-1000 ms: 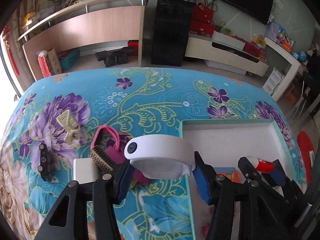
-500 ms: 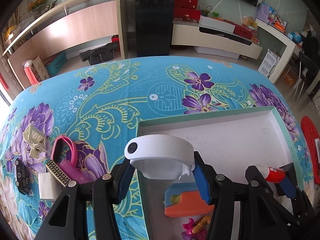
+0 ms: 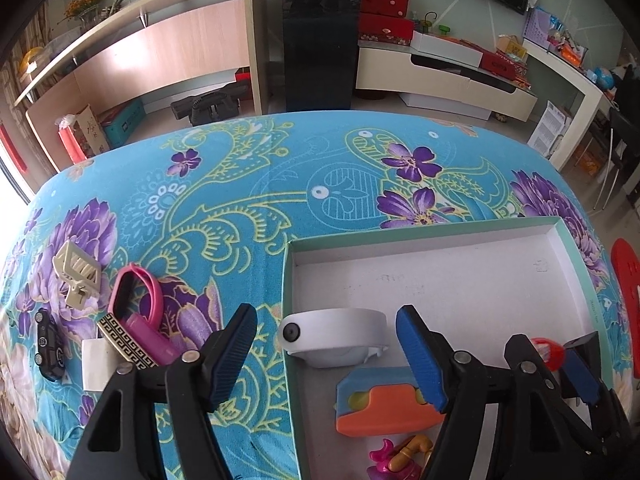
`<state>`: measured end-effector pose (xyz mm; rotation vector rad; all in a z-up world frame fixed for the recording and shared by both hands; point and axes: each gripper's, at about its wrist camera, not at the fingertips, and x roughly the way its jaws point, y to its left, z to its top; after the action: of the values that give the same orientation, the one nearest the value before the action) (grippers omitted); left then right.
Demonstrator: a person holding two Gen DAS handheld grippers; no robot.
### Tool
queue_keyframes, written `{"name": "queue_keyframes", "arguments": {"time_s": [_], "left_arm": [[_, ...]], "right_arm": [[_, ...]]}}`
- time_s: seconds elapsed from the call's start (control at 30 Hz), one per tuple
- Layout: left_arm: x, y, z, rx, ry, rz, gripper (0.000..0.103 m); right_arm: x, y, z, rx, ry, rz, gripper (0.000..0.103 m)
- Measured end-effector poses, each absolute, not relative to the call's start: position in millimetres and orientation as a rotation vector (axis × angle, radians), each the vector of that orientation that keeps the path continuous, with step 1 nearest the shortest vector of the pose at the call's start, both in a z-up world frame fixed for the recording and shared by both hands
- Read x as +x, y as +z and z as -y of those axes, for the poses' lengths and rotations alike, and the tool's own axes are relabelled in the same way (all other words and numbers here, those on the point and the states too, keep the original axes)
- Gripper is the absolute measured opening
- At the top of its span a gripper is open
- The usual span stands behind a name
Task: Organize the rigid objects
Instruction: 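Open the left tool dropping the dispenser while the right tool releases the glue tube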
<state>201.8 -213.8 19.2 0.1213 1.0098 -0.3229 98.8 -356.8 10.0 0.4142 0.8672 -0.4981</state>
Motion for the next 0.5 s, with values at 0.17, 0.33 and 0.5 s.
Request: {"name": "queue_keyframes", "arguments": {"time_s": [0.17, 0.33, 0.5], "left_arm": [[200, 28, 206, 0.120, -0.302, -0.987, 0.085], [199, 38, 193, 0.077, -0.306, -0.972, 0.091], [195, 48, 179, 0.055, -0.288, -0.936, 0.101]], "right_arm": [[99, 13, 356, 0.418, -0.488, -0.845, 0.079], [99, 18, 352, 0.410, -0.476, -0.830, 0.083], [99, 23, 348, 0.396, -0.463, -0.809, 0.083]]}}
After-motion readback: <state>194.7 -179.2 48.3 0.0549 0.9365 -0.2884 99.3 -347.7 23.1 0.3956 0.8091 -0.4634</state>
